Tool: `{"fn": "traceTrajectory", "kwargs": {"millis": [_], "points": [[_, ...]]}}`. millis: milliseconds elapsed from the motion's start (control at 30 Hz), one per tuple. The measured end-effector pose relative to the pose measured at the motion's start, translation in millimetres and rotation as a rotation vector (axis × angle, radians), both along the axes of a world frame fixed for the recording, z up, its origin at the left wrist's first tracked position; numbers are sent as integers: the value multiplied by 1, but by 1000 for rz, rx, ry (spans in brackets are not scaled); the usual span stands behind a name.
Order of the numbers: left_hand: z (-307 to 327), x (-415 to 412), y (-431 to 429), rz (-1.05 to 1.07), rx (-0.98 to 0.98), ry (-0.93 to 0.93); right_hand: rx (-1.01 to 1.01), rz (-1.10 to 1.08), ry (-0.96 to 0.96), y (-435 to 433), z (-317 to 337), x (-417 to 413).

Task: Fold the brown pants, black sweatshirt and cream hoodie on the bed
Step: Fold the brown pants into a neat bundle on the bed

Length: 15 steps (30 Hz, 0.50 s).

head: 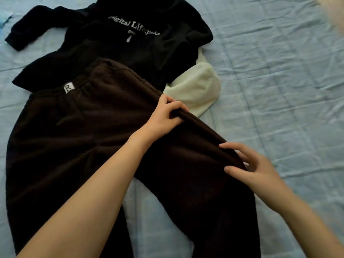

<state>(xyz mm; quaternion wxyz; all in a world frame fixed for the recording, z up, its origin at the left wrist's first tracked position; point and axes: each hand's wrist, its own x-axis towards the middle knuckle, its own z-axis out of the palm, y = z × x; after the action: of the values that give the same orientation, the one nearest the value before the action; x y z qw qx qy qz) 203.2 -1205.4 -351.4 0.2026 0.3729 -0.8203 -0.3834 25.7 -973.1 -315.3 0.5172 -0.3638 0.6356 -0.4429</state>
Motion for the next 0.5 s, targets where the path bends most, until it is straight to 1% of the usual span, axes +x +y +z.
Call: {"fn": "traceTrajectory", "kwargs": {"millis": [67, 167, 233, 300, 367, 400, 433, 500], "points": [[-8, -15, 2, 7, 16, -11, 4, -32, 79, -5, -3, -23], [-28, -29, 15, 13, 69, -170, 87, -22, 166, -11, -29, -28], [-34, -30, 25, 44, 46, -225, 129, -15, 164, -8, -46, -23], [-30, -24, 38, 84, -62, -245, 160, -62, 109, 3, -54, -24], [-27, -16, 67, 136, -253, -313, 189, -130, 10, 21, -55, -26], [-27, -13, 89, 143, -318, -339, 214, -163, -35, 34, -56, -25], [-27, -13, 113, 112, -343, -364, 258, -188, -85, 47, -56, -23], [-33, -15, 151, -49, -328, -488, 336, -174, -173, 70, -55, -16]]}}
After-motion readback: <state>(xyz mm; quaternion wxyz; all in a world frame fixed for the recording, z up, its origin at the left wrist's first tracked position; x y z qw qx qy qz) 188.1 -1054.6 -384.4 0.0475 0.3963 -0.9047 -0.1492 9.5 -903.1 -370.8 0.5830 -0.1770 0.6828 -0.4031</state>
